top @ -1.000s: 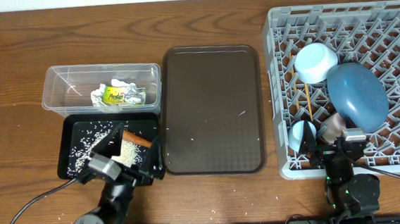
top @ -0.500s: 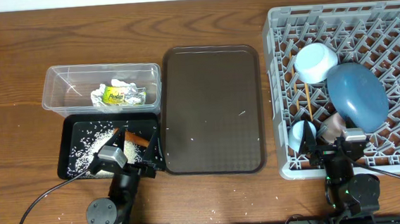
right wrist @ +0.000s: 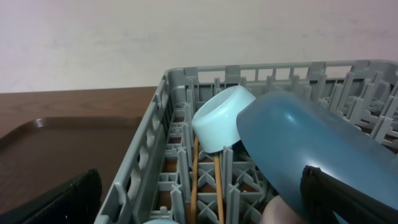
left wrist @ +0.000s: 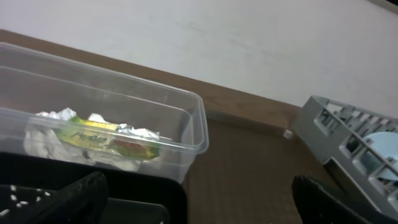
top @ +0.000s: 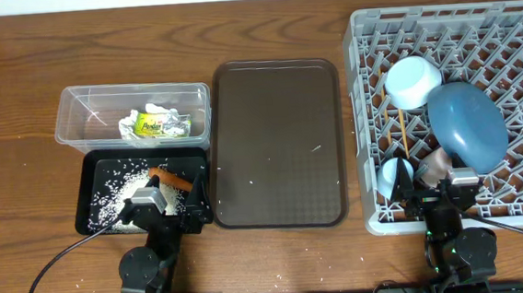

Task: Sort waste into correct bins and load items into the dishwasher rack

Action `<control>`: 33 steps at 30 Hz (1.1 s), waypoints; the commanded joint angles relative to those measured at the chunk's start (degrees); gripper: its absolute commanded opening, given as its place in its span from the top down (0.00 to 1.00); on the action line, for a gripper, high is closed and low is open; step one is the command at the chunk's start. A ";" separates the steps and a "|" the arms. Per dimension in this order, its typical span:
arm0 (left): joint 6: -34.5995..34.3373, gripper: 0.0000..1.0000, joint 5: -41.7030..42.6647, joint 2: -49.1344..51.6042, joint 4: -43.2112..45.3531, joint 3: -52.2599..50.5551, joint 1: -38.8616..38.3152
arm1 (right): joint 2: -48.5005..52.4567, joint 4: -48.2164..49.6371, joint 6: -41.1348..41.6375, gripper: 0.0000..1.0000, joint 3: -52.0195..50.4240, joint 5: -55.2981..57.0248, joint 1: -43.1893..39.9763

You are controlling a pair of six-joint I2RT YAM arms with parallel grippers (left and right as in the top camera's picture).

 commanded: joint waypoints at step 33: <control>11.28 0.04 -2.45 -0.42 -2.91 -0.52 1.68 | -0.35 -0.17 0.72 0.01 -0.09 0.59 -0.31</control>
